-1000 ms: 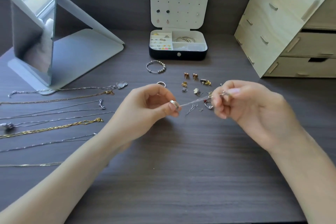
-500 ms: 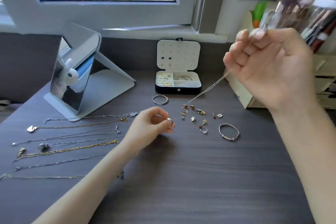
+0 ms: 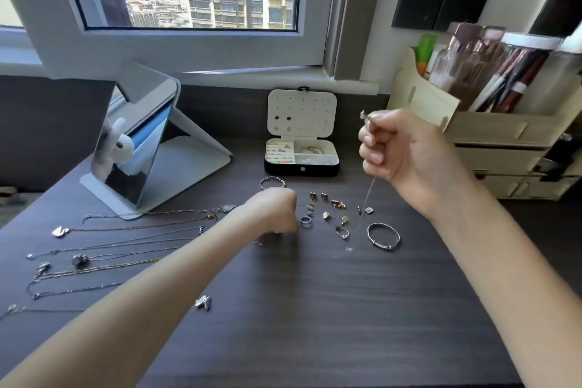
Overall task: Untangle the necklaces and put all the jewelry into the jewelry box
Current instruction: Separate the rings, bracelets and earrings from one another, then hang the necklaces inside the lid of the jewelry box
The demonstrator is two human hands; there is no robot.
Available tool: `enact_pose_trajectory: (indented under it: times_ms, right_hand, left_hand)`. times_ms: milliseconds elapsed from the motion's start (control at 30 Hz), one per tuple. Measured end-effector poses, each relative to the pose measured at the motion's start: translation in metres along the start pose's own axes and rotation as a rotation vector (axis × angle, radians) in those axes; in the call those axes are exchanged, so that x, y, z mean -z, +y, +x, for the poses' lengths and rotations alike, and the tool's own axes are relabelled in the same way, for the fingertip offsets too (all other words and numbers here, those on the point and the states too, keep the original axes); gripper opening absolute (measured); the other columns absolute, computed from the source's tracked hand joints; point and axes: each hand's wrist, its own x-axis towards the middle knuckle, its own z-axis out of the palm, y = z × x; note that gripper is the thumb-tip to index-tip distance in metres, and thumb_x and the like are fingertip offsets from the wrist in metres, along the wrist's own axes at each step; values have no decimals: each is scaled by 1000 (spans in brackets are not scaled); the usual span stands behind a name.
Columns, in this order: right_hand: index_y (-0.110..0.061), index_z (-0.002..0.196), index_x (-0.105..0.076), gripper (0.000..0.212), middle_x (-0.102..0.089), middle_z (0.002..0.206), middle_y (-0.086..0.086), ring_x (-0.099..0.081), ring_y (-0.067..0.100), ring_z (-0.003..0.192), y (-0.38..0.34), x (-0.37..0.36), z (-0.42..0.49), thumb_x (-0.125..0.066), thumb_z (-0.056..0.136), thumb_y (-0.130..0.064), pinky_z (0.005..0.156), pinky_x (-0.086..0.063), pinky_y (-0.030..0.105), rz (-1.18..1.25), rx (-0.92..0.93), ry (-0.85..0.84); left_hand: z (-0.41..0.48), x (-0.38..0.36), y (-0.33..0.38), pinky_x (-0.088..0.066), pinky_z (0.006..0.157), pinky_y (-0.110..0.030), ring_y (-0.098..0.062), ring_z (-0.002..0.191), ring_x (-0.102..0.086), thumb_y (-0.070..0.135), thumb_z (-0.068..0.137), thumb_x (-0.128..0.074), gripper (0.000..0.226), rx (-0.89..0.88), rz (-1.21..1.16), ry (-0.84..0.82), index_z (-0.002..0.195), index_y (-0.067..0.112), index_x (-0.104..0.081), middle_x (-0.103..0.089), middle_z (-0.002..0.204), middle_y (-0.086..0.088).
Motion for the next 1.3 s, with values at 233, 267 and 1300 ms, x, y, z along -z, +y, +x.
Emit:
enact_pose_trajectory:
  times_ms: [233,267,1300]
  right_hand:
    - [-10,67,-55,18,-49,57,0,-36,10,46,25,-21,-4,-57,84,-7,41,-27,19,-408,8,50]
    - [-10,67,-56,19,-49,57,-1,-37,9,46,28,-25,-4,-56,86,-8,42,-29,17,-462,13,58]
    - [-22,89,-72,14,-73,79,-12,-67,-2,73,41,56,-16,-58,91,-21,74,-53,20,-1331,-374,-440]
  left_hand:
    - [-55,45,6,-56,64,-26,-22,71,-66,40,99,-37,47,-165,-1398,-55,97,1,-63,-67,87,-16]
    - [-60,48,5,-55,62,-24,-20,69,-65,41,97,-39,47,-200,-1410,-65,96,1,-64,-67,85,-16]
    - [-27,23,-33,-41,57,-18,-3,51,-54,20,85,-53,12,-93,-136,-198,79,22,-64,-69,69,5]
